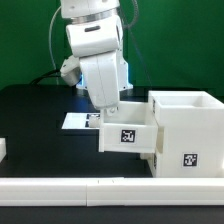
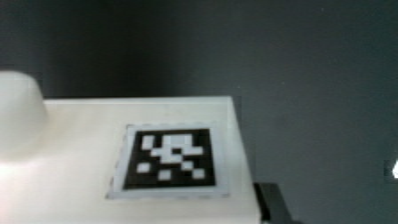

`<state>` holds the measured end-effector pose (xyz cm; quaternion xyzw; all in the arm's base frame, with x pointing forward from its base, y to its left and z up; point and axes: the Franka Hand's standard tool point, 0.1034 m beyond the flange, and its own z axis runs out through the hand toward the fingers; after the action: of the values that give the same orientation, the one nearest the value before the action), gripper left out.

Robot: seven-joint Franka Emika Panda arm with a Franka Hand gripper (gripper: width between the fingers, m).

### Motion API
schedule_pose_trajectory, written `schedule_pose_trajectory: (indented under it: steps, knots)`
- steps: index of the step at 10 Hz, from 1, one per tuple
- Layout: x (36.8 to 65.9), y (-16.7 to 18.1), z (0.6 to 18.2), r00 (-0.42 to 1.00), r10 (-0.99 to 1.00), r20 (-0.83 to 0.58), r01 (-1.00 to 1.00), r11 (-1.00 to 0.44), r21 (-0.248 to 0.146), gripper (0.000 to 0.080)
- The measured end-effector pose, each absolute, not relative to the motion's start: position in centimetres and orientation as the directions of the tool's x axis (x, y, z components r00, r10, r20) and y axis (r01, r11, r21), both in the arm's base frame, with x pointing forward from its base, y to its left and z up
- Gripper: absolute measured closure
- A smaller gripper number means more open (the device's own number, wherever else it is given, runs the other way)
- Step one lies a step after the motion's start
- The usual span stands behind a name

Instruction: Assemble drawer

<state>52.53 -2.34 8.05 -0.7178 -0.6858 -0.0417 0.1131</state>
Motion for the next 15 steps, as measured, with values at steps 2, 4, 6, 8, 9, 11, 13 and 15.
schedule_pose_trajectory:
  steps: [2, 4, 6, 8, 9, 11, 13, 15]
  knots:
    - [51.9, -2.7, 7.4, -0.006, 0.974, 0.228, 0.998, 0.021, -0.064, 0.0761]
    - [51.5, -2.6, 6.8, -0.021, 0.971, 0.237, 0.998, 0.034, -0.050, 0.0761]
    - [51.9, -2.1, 7.0, 0.011, 0.973, 0.232, 0.999, 0.001, -0.051, 0.0761]
    - [52.6, -1.5, 7.4, 0.034, 0.973, 0.229, 0.999, -0.023, -0.048, 0.0761]
    - [52.7, -0.9, 7.4, 0.034, 0.973, 0.229, 0.999, -0.024, -0.045, 0.0761]
    - [52.4, -0.8, 7.1, 0.042, 0.973, 0.228, 0.999, -0.039, -0.019, 0.0761]
    - [52.4, -0.8, 7.1, 0.043, 0.973, 0.228, 0.999, -0.039, -0.021, 0.0761]
    - [52.4, -0.8, 7.1, 0.029, 0.974, 0.227, 1.000, -0.026, -0.016, 0.0761]
